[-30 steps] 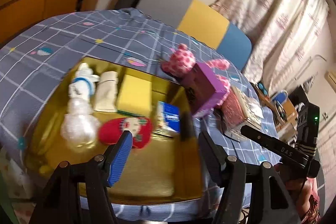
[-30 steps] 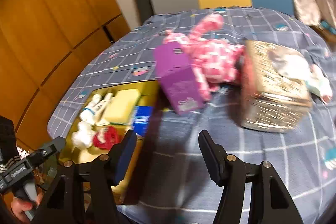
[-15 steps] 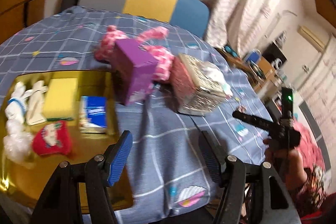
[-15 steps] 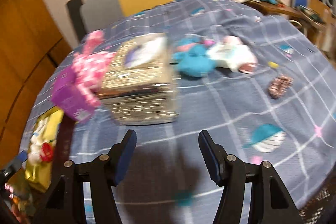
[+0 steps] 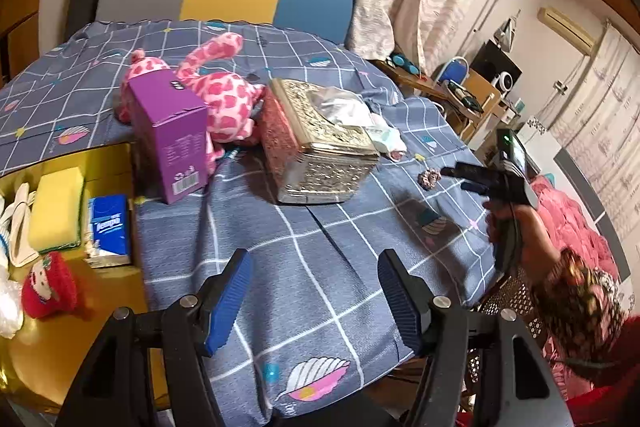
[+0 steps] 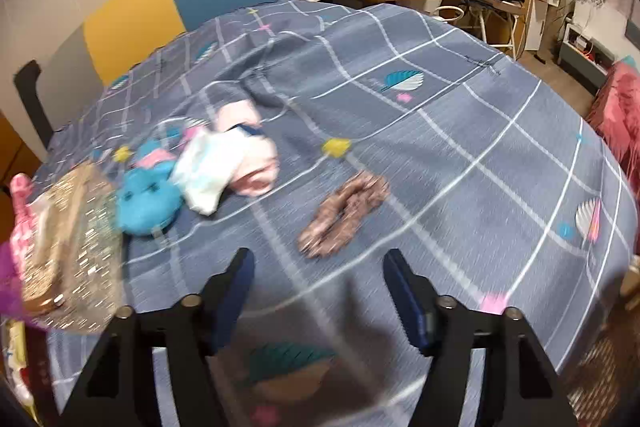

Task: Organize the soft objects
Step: 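Move both tools back toward the remaining items on the table, then grasp the white cleaning-wipes pack with the left tool while the right tool grasps the brown scrunchie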

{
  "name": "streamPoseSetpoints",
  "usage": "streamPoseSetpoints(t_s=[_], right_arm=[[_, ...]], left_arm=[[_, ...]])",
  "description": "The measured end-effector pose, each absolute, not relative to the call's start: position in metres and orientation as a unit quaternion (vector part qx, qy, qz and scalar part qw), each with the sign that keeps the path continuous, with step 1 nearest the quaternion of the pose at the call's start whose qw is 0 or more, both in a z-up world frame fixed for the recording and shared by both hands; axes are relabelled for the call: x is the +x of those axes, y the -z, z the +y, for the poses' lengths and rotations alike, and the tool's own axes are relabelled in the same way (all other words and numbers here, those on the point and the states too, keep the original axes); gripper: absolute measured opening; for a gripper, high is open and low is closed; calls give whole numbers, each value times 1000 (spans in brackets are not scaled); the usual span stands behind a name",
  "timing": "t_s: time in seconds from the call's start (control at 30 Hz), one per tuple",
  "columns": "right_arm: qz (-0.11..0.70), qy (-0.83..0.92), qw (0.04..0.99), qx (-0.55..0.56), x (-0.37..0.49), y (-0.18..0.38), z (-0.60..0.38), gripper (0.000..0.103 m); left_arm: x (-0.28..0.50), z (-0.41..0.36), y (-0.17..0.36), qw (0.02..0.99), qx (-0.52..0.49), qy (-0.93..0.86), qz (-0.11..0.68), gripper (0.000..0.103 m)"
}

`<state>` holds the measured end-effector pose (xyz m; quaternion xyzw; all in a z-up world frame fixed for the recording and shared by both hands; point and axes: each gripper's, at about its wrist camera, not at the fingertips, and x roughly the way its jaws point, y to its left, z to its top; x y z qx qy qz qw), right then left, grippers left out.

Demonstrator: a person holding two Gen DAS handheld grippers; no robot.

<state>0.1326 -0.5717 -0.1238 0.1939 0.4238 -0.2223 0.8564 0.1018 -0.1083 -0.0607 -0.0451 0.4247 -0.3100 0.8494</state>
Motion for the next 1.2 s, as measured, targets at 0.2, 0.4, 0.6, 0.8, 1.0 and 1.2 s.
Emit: streamPoseSetpoints(t_s=[0.2, 0.4, 0.6, 0.8, 1.0, 1.2], right_arm=[[441, 226, 845, 202, 154, 148, -603, 71], [439, 201, 853, 196, 171, 161, -604, 71], [466, 196, 845, 175, 182, 172, -602, 64], [478, 177, 844, 166, 191, 174, -599, 30], [463, 162, 849, 196, 186, 164, -601, 14], [432, 150, 859, 228, 181, 149, -606, 12]], left_arm=[[98, -127, 63, 843, -21, 316, 435, 66], [102, -147, 65, 837, -11, 319, 445, 66], [108, -180, 61, 831, 5, 336, 444, 66], [118, -219, 62, 815, 6, 361, 453, 66], [129, -263, 55, 804, 15, 384, 454, 66], [153, -325, 44, 793, 19, 409, 451, 66]])
